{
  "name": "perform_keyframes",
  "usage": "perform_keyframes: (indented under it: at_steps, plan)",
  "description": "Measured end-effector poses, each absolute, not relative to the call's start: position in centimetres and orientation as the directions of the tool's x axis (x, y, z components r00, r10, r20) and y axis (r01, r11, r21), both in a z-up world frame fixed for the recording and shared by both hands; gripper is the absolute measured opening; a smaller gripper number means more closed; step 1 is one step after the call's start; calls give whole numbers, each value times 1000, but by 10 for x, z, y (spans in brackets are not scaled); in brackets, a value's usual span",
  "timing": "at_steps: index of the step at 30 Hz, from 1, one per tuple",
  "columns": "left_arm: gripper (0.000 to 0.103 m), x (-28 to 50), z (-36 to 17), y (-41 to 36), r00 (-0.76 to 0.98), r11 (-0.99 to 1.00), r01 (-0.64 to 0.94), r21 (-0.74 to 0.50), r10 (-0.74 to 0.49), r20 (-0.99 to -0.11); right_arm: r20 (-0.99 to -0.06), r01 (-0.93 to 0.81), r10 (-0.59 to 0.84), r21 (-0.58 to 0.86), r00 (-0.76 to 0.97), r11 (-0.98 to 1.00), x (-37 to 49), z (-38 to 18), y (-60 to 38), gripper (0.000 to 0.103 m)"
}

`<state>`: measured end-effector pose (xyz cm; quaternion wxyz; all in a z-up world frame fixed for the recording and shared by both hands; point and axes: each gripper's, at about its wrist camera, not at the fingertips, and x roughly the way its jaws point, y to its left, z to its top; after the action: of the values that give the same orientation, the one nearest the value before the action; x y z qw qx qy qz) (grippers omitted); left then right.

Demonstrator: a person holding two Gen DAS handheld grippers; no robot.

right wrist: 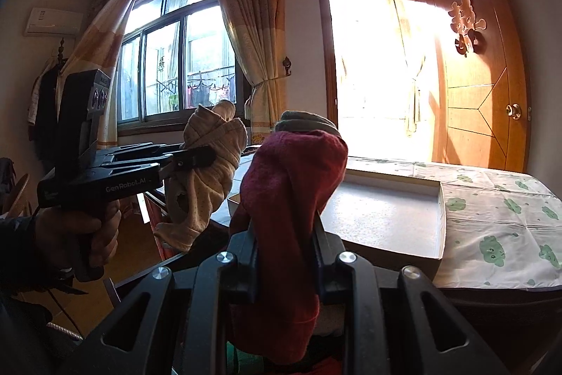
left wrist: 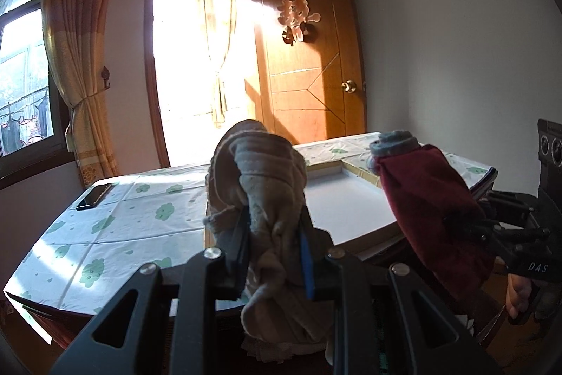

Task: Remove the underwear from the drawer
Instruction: 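Carry the red cloth with the right tool while the left tool carries underwear over the tray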

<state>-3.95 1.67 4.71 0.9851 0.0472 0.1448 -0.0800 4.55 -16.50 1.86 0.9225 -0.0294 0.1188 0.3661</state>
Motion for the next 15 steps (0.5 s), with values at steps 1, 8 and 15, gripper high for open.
perform_keyframes:
  at_steps: [1,8,15]
  plan:
    - [22,-35,48,16,942,981,180,66,-153,-300,-244,-679,666,36,705,733,49,20,-166,26]
    - [22,7,58,7,906,969,246,39,-215,-364,-294,-648,636,68,714,759,82,29,-177,26]
    - [22,50,70,1,873,958,287,1,-261,-411,-331,-615,606,90,723,784,122,43,-190,26]
